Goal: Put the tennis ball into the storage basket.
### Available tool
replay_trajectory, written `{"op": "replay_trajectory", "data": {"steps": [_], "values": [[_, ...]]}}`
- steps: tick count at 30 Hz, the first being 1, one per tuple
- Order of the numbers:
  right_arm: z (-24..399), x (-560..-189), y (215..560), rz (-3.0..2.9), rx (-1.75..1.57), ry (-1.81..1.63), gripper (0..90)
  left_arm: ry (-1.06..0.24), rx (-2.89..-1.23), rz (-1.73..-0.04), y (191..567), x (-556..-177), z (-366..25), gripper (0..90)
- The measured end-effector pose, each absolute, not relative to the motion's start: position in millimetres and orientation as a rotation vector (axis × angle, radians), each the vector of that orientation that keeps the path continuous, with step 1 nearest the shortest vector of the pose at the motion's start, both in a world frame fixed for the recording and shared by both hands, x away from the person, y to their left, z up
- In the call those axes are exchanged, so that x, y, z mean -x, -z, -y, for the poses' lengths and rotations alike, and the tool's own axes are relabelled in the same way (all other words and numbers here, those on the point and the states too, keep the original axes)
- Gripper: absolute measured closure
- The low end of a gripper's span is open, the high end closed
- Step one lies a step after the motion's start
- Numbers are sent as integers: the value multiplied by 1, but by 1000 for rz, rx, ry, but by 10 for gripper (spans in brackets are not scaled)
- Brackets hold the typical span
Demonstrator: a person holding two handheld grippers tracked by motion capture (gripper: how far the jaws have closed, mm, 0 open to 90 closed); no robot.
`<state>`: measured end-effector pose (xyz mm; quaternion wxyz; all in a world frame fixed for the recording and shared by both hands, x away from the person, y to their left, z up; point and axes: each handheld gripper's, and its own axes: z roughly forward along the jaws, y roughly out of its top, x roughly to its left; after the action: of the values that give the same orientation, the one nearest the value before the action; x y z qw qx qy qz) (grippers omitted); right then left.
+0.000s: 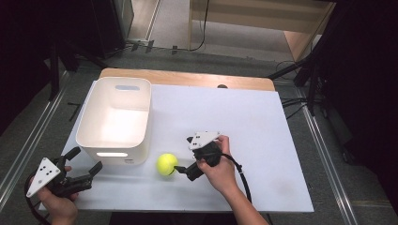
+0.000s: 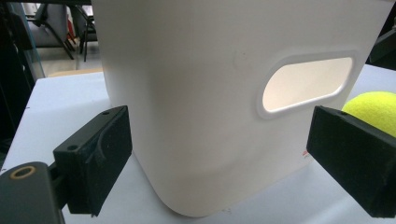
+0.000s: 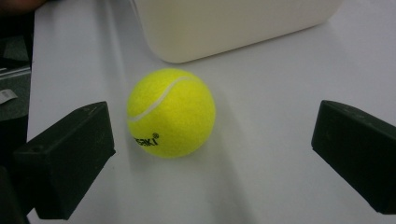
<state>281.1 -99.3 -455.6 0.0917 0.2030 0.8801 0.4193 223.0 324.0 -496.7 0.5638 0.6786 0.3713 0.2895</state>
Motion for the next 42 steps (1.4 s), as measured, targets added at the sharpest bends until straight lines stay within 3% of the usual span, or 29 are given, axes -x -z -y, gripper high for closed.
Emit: {"op": "replay_trajectory", "data": {"steps": [35, 37, 42], "values": [[35, -294, 482, -2876, -495, -929, 0, -677, -1586, -872, 497, -223, -324, 73], [32, -295, 485, -2874, -500, -912, 56, -677, -1586, -872, 497, -223, -324, 73], [29, -294, 487, -2873, -516, -870, 59, -678, -1589, -873, 497, -223, -324, 73]]}}
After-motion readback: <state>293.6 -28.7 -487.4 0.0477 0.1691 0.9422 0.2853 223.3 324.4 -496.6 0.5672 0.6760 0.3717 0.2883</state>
